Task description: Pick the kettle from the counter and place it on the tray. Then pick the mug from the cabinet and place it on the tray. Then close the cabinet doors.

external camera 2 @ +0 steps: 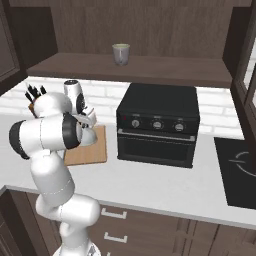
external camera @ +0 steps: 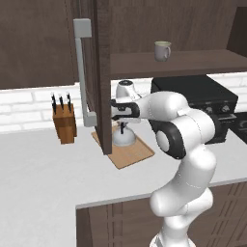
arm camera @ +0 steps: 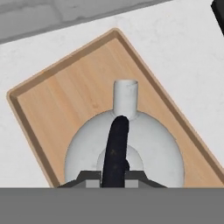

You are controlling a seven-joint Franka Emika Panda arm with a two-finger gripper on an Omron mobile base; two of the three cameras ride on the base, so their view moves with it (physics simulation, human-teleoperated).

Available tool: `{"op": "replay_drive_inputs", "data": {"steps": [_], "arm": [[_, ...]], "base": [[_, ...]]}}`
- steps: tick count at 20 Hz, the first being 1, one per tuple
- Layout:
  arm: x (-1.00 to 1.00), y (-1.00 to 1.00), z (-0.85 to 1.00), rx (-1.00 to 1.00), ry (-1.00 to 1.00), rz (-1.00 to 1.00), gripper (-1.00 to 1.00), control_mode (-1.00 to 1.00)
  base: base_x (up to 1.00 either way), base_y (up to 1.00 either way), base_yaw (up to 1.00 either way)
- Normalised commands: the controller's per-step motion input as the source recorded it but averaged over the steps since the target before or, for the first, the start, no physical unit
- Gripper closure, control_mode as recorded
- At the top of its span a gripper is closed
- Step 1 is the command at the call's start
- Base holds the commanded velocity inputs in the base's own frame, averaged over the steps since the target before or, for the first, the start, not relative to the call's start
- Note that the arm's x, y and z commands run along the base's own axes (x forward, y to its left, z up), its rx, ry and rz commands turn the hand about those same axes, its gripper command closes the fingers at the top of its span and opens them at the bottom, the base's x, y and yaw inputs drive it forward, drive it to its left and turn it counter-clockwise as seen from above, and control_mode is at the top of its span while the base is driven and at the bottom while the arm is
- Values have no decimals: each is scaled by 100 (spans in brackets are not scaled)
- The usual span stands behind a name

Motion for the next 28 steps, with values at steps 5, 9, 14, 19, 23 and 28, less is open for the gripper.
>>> {"op": "replay_drive_inputs", "data": {"steps": [5, 9, 14, 19, 23, 28], "arm": [[45, 30, -4, 0, -2, -8, 100, -100], [30, 26, -13, 0, -2, -9, 100, -100], [24, 16, -20, 0, -4, -10, 100, -100], [13, 7, -18, 0, -5, -8, 100, -100], [3, 5, -19, 0, -4, -8, 100, -100], [0, 0, -25, 0, -3, -6, 100, -100]], "base": [[0, 0, 0], [0, 0, 0], [0, 0, 0], [0, 0, 0], [0, 0, 0], [0, 0, 0]]}}
